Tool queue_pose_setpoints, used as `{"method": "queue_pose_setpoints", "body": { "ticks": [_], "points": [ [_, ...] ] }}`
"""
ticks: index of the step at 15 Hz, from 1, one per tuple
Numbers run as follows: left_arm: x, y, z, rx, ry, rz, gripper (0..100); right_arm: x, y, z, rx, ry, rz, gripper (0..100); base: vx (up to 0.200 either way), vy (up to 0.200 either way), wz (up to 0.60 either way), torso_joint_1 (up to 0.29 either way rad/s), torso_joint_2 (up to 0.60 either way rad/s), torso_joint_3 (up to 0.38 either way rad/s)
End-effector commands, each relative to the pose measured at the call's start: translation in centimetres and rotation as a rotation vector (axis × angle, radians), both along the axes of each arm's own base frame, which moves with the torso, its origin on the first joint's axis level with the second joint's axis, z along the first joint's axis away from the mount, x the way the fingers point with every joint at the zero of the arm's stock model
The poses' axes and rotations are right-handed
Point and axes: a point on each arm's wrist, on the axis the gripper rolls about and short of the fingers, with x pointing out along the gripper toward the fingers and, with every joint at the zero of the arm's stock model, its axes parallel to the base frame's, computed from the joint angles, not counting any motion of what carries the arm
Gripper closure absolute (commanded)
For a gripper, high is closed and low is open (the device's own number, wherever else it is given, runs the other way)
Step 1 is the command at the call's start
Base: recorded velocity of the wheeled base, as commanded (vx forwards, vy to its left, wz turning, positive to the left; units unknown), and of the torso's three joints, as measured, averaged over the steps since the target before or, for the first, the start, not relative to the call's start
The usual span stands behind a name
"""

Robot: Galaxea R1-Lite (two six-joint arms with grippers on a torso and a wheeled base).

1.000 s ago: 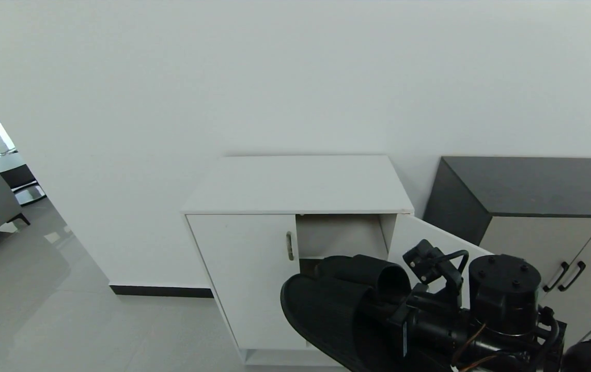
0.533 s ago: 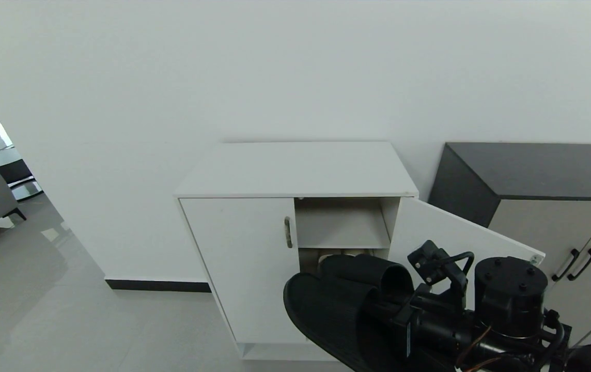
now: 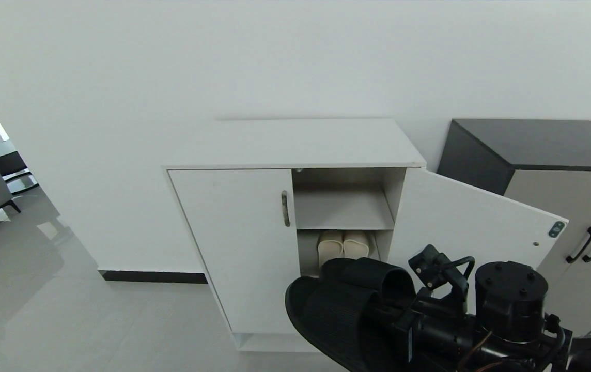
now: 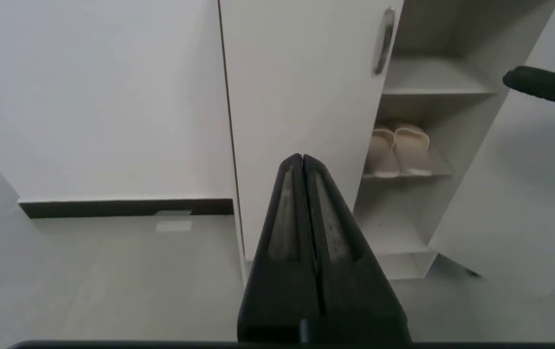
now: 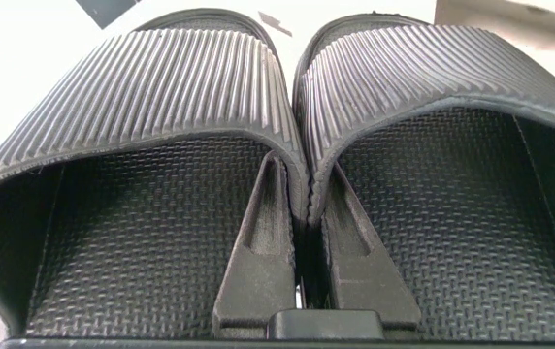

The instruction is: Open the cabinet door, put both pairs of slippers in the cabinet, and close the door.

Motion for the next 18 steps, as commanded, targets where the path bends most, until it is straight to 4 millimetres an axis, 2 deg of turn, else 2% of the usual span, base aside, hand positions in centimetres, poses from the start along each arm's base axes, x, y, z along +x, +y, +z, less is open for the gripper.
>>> {"method": "queue_pose_setpoints", "body": {
  "ticks": [1, 10, 12, 14, 18],
  "points": [
    [0.01, 0.0, 0.01, 0.0, 0.001, 0.0, 100, -0.09, -0.06, -0.19, -0.006, 0.005, 0.001, 100, 0.0, 0.0, 0.0, -0.217, 0.52, 0.29],
    [0.01, 0.0, 0.01, 0.0, 0.001, 0.0, 100, -0.17, -0.09, -0.21, -0.008, 0.0, 0.002, 100, 0.0, 0.0, 0.0, -0.194, 0.48, 0.276],
    [0.01, 0.0, 0.01, 0.0, 0.001, 0.0, 100, -0.36, -0.2, -0.33, -0.02, -0.015, 0.01, 100, 0.0, 0.0, 0.0, -0.046, 0.14, 0.085],
    [0.01, 0.0, 0.01, 0.0, 0.001, 0.0, 100, -0.34, -0.24, -0.38, -0.023, -0.017, 0.011, 100, 0.0, 0.0, -0.6, -0.017, 0.05, 0.031],
    [0.01, 0.0, 0.01, -0.002, 0.001, 0.0, 100, -0.33, -0.12, -0.51, -0.027, -0.016, 0.013, 100, 0.0, 0.0, 0.0, 0.0, 0.0, 0.0]
  ]
}}
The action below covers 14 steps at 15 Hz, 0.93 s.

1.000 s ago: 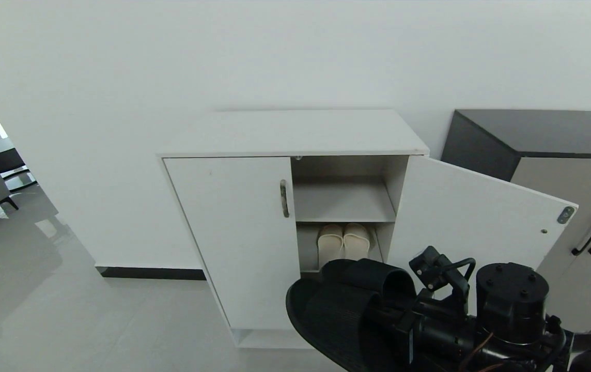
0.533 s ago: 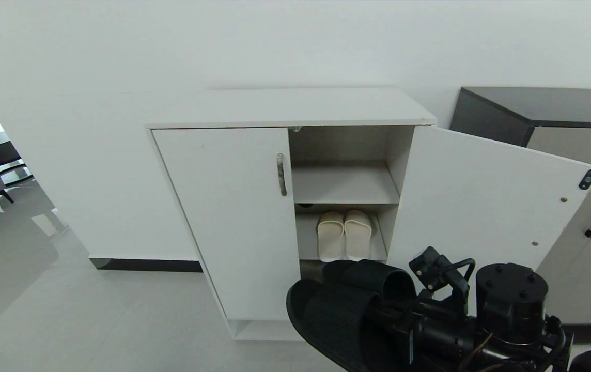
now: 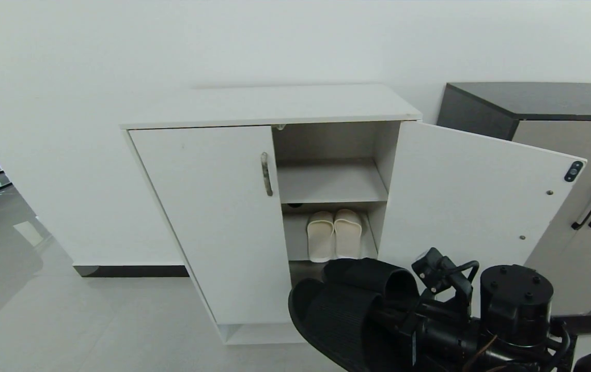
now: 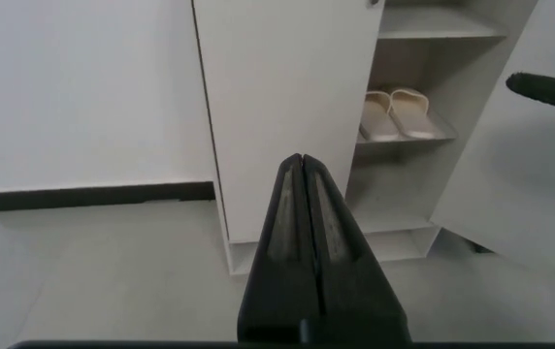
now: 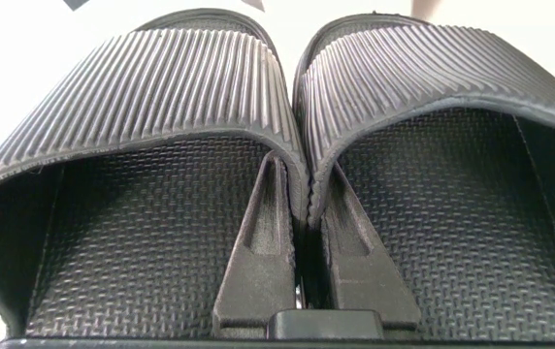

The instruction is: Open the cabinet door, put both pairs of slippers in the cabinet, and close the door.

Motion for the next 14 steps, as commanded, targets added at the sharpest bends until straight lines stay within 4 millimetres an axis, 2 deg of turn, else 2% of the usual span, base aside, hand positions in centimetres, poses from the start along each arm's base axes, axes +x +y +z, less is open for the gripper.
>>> {"method": "queue_pose_setpoints", "body": {
  "ticks": [1, 3, 4, 5, 6, 8, 9, 10, 11, 12, 14],
  "points": [
    [0.0, 0.0, 0.0, 0.0, 0.002, 0.0, 100, -0.1, 0.2, -0.1, -0.005, 0.0, 0.008, 100, 0.0, 0.0, 0.0, 0.0, 0.0, 0.0],
    [0.0, 0.0, 0.0, 0.0, 0.002, 0.0, 100, -0.2, 0.7, -0.3, -0.012, -0.015, 0.018, 100, 0.0, 0.0, 0.0, 0.0, 0.0, 0.0],
    [0.0, 0.0, 0.0, 0.0, 0.002, 0.0, 100, 0.1, 1.5, 0.2, -0.001, -0.03, 0.017, 100, 0.0, 0.0, 0.0, 0.0, 0.0, 0.0],
    [0.0, 0.0, 0.0, 0.0, 0.002, -0.002, 100, 0.5, 3.1, 0.8, -0.05, -0.027, -0.079, 100, 0.0, 0.0, 0.0, 0.0, 0.0, 0.0],
    [0.0, 0.0, 0.0, 0.0, 0.002, -0.002, 100, 1.2, 4.7, 2.0, -0.156, -0.008, -0.257, 100, 0.0, 0.0, 0.0, 0.0, 0.0, 0.0],
    [0.0, 0.0, 0.0, 0.0, 0.002, -0.002, 100, 1.0, 6.8, 5.9, -0.235, 0.138, -0.377, 100, 0.0, 0.0, 0.0, 0.0, 0.0, 0.0],
    [0.0, 0.0, 0.0, 0.0, 0.002, -0.002, 100, 0.6, 7.3, 6.9, -0.244, 0.182, -0.389, 100, 0.0, 0.0, 0.0, 0.0, 0.0, 0.0],
    [0.0, 0.0, 0.0, 0.0, 0.002, -0.002, 100, -0.3, 8.8, 10.3, -0.27, 0.285, -0.474, 100, 0.0, 0.0, 0.0, 0.0, 0.0, 0.0],
    [0.0, 0.0, 0.0, 0.0, 0.002, -0.002, 100, -0.2, 10.1, 9.9, -0.304, 0.267, -0.555, 100, 0.0, 0.0, 0.0, 0.0, 0.0, 0.0],
    [0.0, 0.0, 0.0, 0.0, 0.002, -0.002, 100, 0.6, 11.1, 9.4, -0.276, 0.201, -0.651, 100, 0.0, 0.0, 0.0, 0.0, 0.0, 0.0],
    [0.0, 0.0, 0.0, 0.0, 0.002, 0.0, 100, 2.1, 12.3, 7.7, -0.21, 0.149, -0.701, 100, 0.0, 0.0, 0.0, 0.0, 0.0, 0.0]
  ]
}}
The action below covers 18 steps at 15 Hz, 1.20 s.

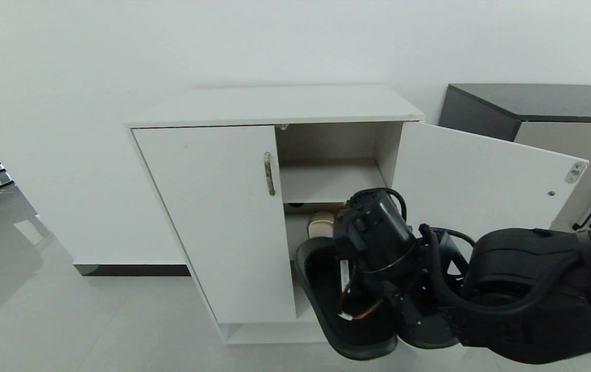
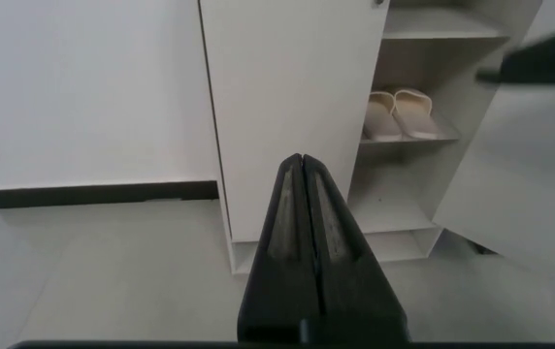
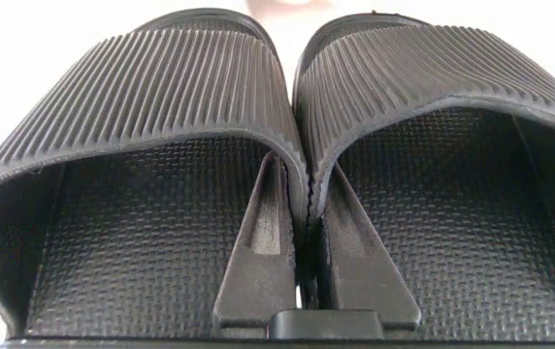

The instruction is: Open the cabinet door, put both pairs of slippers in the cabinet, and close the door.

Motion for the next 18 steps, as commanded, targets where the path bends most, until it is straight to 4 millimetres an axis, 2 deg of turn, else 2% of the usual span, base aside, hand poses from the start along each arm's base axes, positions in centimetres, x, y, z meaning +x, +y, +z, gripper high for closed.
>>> {"method": "queue_pose_setpoints", "body": {
  "ticks": [1, 3, 5, 7, 10, 14, 18],
  "points": [
    [0.0, 0.0, 0.0, 0.0, 0.001, 0.003, 100, 2.1, 2.4, -2.9, 0.062, -0.105, -0.044, 100, 0.0, 0.0, 0.0, 0.0, 0.0, 0.0],
    [0.0, 0.0, 0.0, 0.003, 0.001, 0.003, 100, 3.8, 2.7, -5.0, 0.035, -0.208, -0.075, 100, 0.0, 0.0, 0.0, 0.0, 0.0, 0.0],
    [0.0, 0.0, 0.0, 0.007, 0.001, 0.003, 100, 4.8, 3.6, -5.7, -0.001, -0.29, -0.094, 100, 0.0, 0.0, 0.0, 0.0, 0.0, 0.0],
    [0.0, 0.0, 0.0, 0.001, 0.001, 0.003, 100, 6.3, 4.1, -5.4, -0.011, -0.322, -0.154, 100, 0.0, 0.0, 0.0, 0.0, 0.0, 0.0],
    [0.0, 0.0, 0.0, 0.0, 0.001, 0.003, 100, 6.6, 4.0, -5.2, -0.024, -0.317, -0.164, 100, 0.0, 0.2, 0.0, -0.004, 0.0, 0.002],
    [0.0, 0.0, 0.0, 0.0, 0.001, 0.003, 100, 8.2, 2.6, -4.5, -0.021, -0.33, -0.22, 100, 0.0, 0.0, 0.0, 0.0, 0.0, 0.0],
    [0.0, 0.0, 0.0, 0.0, 0.001, 0.003, 100, 8.6, 2.2, -4.3, -0.041, -0.335, -0.222, 100, 0.0, 0.0, 0.0, 0.0, 0.0, 0.0]
  ]
}}
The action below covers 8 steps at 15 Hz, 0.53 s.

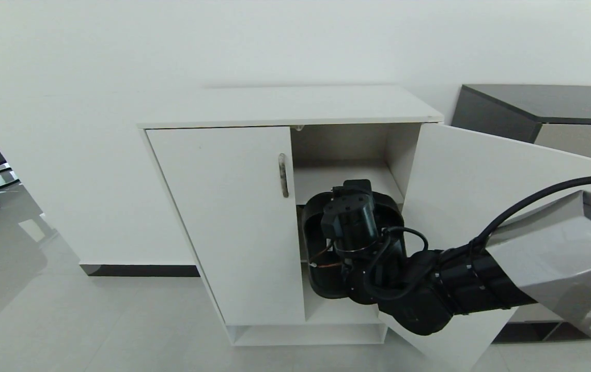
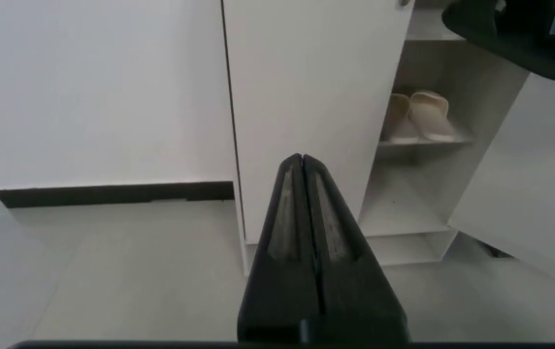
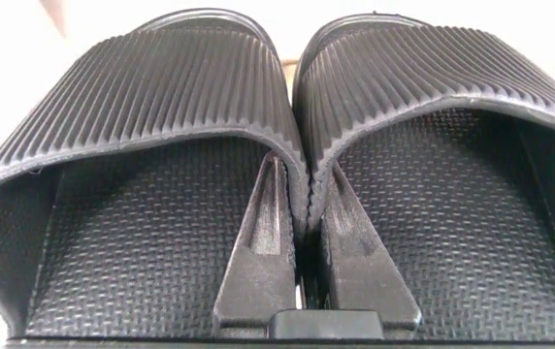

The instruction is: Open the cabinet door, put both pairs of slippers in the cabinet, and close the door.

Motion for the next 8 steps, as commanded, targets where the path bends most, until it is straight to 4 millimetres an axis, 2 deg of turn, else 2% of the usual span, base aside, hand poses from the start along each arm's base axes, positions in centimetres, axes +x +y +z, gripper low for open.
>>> {"method": "queue_pose_setpoints", "body": {
  "ticks": [1, 3, 8],
  "points": [
    [0.01, -0.01, 0.01, 0.007, 0.001, -0.001, 100, 0.15, -0.3, 0.23, -0.005, -0.003, -0.004, 100, 0.0, 0.0, 0.0, 0.0, 0.0, 0.0],
    [0.01, 0.0, 0.01, 0.004, 0.001, 0.0, 100, 0.22, -0.28, 0.33, 0.007, -0.008, 0.011, 100, 0.0, 0.0, 0.0, 0.0, 0.0, 0.0],
    [0.01, -0.01, 0.01, 0.004, 0.001, -0.001, 100, 0.68, -0.48, 0.51, 0.02, -0.01, 0.035, 100, 0.2, 0.0, 0.0, 0.0, 0.0, 0.003]
  ]
}}
